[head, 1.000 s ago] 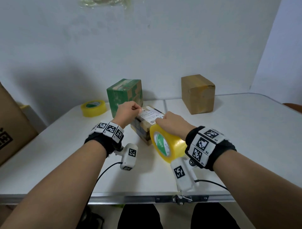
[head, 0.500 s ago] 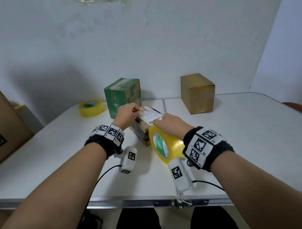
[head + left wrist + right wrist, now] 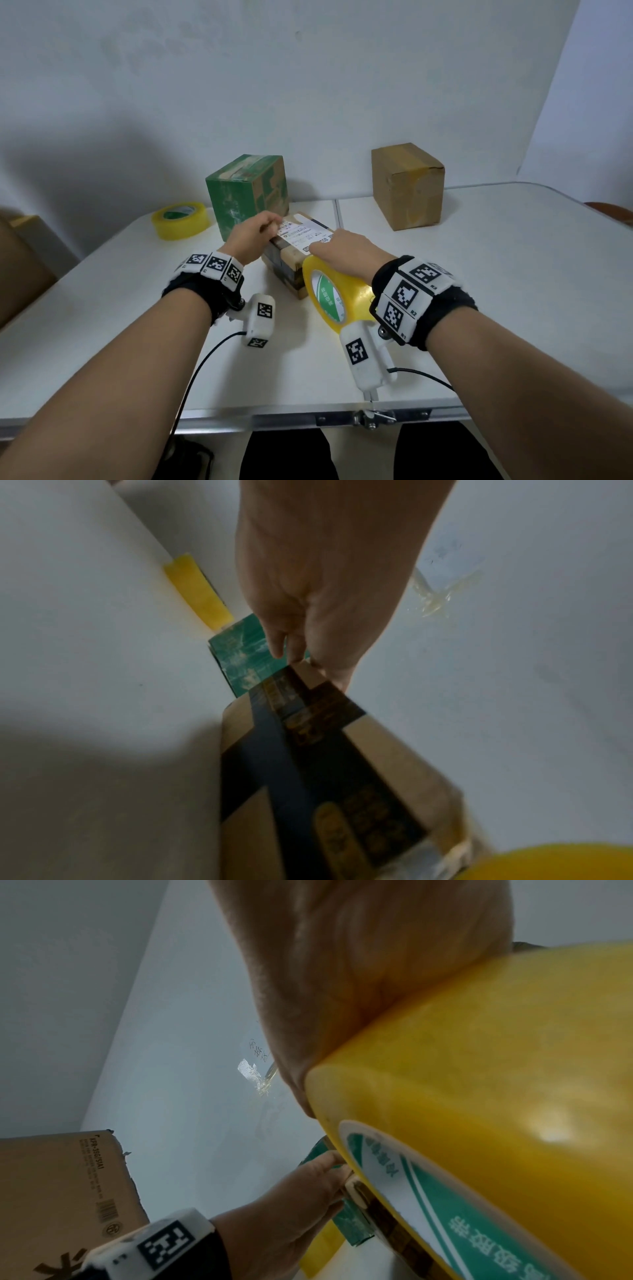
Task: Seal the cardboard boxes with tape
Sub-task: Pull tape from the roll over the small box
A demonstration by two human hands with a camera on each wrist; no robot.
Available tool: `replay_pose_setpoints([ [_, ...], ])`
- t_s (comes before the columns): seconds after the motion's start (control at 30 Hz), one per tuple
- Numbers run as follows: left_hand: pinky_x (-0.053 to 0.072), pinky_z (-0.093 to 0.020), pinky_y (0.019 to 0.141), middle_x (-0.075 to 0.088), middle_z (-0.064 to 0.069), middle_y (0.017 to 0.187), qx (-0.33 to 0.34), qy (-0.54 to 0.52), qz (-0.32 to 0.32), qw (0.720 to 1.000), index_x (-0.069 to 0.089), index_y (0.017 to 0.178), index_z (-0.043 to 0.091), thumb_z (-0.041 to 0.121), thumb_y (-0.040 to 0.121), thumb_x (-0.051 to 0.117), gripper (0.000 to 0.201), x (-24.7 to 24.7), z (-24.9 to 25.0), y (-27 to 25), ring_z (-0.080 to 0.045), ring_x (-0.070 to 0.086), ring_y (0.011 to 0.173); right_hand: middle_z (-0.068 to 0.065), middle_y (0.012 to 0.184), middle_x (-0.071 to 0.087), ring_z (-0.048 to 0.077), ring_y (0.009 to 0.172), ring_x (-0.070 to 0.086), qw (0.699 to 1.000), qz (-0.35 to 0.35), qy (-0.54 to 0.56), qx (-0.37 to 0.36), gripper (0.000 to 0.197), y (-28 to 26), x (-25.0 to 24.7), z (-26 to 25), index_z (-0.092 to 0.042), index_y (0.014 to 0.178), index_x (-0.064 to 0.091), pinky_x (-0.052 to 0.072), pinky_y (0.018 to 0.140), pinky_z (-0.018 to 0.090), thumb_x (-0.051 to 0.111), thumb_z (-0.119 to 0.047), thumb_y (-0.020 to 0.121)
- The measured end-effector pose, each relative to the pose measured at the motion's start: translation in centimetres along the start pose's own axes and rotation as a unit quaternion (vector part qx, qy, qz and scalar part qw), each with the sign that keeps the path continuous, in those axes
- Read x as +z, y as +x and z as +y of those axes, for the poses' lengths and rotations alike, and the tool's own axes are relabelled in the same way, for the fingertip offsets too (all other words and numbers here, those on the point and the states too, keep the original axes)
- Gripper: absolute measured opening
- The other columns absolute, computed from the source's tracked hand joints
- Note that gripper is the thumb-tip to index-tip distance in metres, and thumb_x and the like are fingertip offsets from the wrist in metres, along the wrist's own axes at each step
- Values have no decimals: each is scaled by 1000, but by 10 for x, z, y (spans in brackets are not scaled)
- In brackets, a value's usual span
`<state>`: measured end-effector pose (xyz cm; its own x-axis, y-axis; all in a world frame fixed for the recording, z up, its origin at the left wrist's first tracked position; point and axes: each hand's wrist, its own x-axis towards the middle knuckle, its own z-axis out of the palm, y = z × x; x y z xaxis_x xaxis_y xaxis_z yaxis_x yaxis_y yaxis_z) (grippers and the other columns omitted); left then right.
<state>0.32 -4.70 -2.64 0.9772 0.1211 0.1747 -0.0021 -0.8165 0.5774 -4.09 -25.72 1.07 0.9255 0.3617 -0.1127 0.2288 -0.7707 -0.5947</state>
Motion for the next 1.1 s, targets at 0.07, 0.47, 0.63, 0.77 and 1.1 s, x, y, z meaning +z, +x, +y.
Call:
replay_pose_setpoints([
  [0.07,45,-31,86,61,-9,129,7,40,26,999,55,129,22,13,103,33,36,-1,3,-1,-24,58,110,7,93,56,22,89,46,1000,-2,28,13,42,-1,-1,0,-5,125,56,35,76,29,45,-34,98],
  [0.47,5,-11,109,9,2,163,144,165,-129,967,13,156,22,-23,75,34,95,-9,10,-60,-13,10,149,18,127,57,31,107,54,1000,-13,4,9,42,-4,-3,-5,-4,127,55,33,78,27,42,-33,101],
  [0.63,10,-32,120,-11,0,163,60,265,-167,948,-5,156,17,-12,84,37,88,-17,19,-48,-16,-1,150,18,135,50,28,107,49,998,-14,-54,-9,41,-4,-3,-7,-10,138,46,30,80,26,35,-29,103],
  [0.77,1,-39,121,-8,1,163,140,327,-133,925,-1,156,18,-9,82,40,89,-15,23,-51,-15,-5,150,18,139,49,31,121,49,998,-6,-57,-2,42,-5,-2,-8,-11,141,43,31,83,26,34,-29,104],
  [1.1,15,-29,119,-1,3,164,123,214,-153,957,6,156,19,-15,81,41,89,-2,25,-51,-16,9,150,18,141,46,32,126,48,998,3,-54,-11,29,-8,-5,-10,-10,129,48,39,94,32,36,-22,105],
])
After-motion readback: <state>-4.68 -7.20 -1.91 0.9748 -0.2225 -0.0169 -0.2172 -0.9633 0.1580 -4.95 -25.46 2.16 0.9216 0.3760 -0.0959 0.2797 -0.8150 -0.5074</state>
